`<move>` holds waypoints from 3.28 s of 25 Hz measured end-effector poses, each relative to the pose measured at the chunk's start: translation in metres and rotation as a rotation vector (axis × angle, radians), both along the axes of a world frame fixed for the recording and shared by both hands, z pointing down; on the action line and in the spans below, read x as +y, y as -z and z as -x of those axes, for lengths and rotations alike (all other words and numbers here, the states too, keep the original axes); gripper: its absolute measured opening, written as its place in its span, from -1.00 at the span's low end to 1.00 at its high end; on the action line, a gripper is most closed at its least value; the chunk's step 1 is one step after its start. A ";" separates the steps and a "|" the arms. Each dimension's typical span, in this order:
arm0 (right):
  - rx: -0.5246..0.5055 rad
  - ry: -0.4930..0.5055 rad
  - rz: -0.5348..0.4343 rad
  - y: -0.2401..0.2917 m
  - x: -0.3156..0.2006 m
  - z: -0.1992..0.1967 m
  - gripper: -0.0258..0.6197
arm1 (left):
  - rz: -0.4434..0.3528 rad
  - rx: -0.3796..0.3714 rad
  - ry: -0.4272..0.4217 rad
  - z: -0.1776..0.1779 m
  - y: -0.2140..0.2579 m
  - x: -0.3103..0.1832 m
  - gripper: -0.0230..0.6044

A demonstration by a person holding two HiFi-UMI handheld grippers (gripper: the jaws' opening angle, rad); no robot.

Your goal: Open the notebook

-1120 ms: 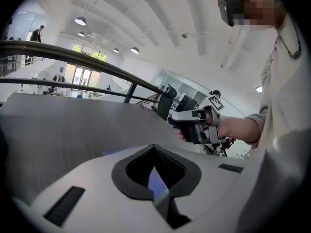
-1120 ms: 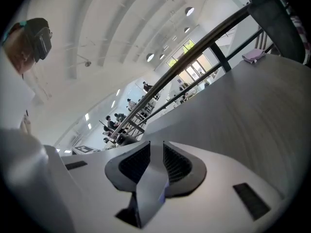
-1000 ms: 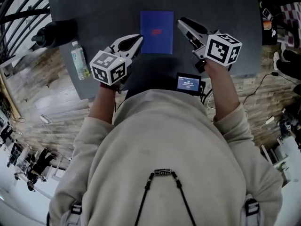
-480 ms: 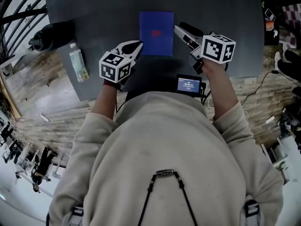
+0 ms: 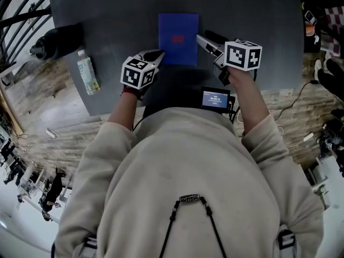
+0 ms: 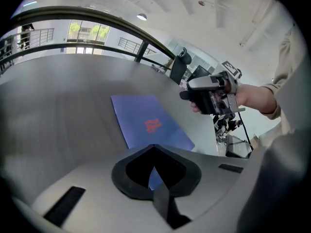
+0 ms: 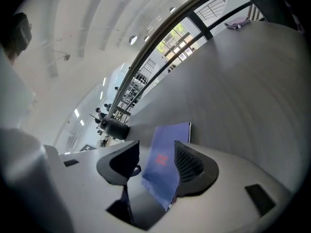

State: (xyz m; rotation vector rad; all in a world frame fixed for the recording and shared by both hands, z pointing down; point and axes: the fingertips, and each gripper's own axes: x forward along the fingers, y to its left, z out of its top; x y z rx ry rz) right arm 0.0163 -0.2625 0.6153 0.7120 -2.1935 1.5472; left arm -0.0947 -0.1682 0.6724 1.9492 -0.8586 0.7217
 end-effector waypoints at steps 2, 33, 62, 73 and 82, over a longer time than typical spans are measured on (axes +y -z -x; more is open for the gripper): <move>0.001 -0.005 0.018 -0.006 0.001 0.001 -0.23 | 0.021 -0.002 -0.003 -0.001 -0.007 0.004 -0.93; -0.010 0.102 0.085 -0.029 0.025 0.028 -0.15 | 0.078 0.027 -0.059 0.000 -0.025 0.013 -0.93; -0.163 0.469 -0.027 0.046 0.062 0.223 -0.15 | -0.054 0.304 0.482 0.126 0.041 0.054 -0.93; -0.039 0.617 0.031 -0.006 0.089 0.260 -0.15 | -0.100 0.339 0.635 0.157 0.056 0.099 -0.93; 0.040 0.703 0.064 -0.038 0.116 0.255 -0.15 | -0.104 0.352 0.673 0.152 0.058 0.116 -0.93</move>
